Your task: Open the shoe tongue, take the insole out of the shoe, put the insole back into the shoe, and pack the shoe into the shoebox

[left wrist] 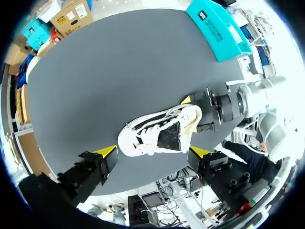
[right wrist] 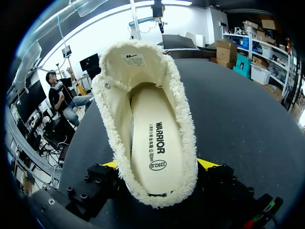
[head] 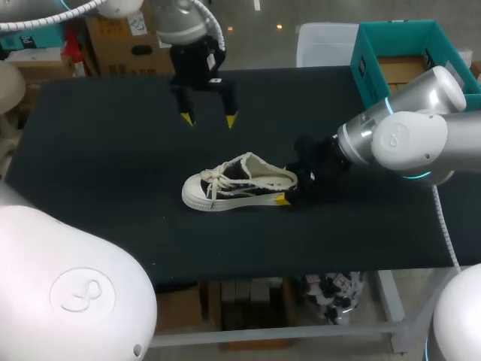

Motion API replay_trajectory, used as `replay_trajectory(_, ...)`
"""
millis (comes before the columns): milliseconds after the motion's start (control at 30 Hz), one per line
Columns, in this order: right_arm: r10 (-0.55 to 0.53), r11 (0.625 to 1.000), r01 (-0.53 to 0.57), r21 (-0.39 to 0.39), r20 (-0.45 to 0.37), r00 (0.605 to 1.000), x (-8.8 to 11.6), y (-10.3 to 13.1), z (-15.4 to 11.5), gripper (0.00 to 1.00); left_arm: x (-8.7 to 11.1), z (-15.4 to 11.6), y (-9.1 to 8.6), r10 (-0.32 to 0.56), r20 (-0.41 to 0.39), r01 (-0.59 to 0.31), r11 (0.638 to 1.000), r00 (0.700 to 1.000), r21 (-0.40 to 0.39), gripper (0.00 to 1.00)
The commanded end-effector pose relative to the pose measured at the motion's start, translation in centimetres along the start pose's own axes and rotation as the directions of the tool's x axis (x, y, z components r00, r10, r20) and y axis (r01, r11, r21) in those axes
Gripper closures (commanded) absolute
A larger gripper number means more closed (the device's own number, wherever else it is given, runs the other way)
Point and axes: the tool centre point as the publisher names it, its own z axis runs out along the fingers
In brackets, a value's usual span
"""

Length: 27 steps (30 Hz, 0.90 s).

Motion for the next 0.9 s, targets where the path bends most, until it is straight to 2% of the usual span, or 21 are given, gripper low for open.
replay_trajectory(33, 0.0, 1.0, 0.0, -0.001, -0.001, 1.0, 0.1, -0.2, 0.4, 1.0, 1.1, 1.0, -0.4, -0.131, 0.07, 0.133, 0.991, 0.989, -0.029, 0.0)
replay_trajectory(100, 0.0, 1.0, 0.0, -0.001, -0.001, 1.0, 0.1, -0.2, 0.4, 1.0, 1.6, 1.7, -0.3, -0.13, 0.098, 0.133, 0.991, 0.987, -0.02, 0.0)
replay_trajectory(333, 0.0, 1.0, 0.0, -0.001, -0.001, 1.0, 0.1, -0.2, 0.4, 1.0, 3.8, 4.1, -0.4, -0.114, 0.138, 0.123, 0.991, 0.984, -0.06, 0.0)
replay_trajectory(433, 0.0, 1.0, 0.0, -0.001, -0.001, 1.0, 0.1, -0.2, 0.4, 1.0, 4.2, 4.9, -0.2, -0.113, 0.146, 0.125, 0.989, 0.983, -0.074, 0.28)
replay_trajectory(500, 0.0, 1.0, 0.0, -0.001, -0.001, 1.0, 0.1, -0.2, 0.4, 1.0, 4.4, 5.2, 0.1, -0.11, 0.148, 0.123, 0.989, 0.983, -0.083, 0.3)
replay_trajectory(567, 0.0, 1.0, 0.0, -0.001, -0.001, 1.0, 0.1, -0.2, 0.4, 1.0, 4.6, 5.6, 0.5, -0.106, 0.152, 0.121, 0.988, 0.983, -0.095, 0.44)
replay_trajectory(600, 0.0, 1.0, 0.0, -0.001, -0.001, 1.0, 0.1, -0.2, 0.4, 1.0, 4.7, 5.8, 0.7, -0.105, 0.158, 0.121, 0.988, 0.982, -0.099, 0.46)
replay_trajectory(900, 0.0, 1.0, 0.0, -0.001, -0.001, 1.0, 0.1, -0.2, 0.4, 1.0, 5.4, 7.4, 1.7, -0.101, 0.198, 0.128, 0.983, 0.975, -0.129, 0.41)
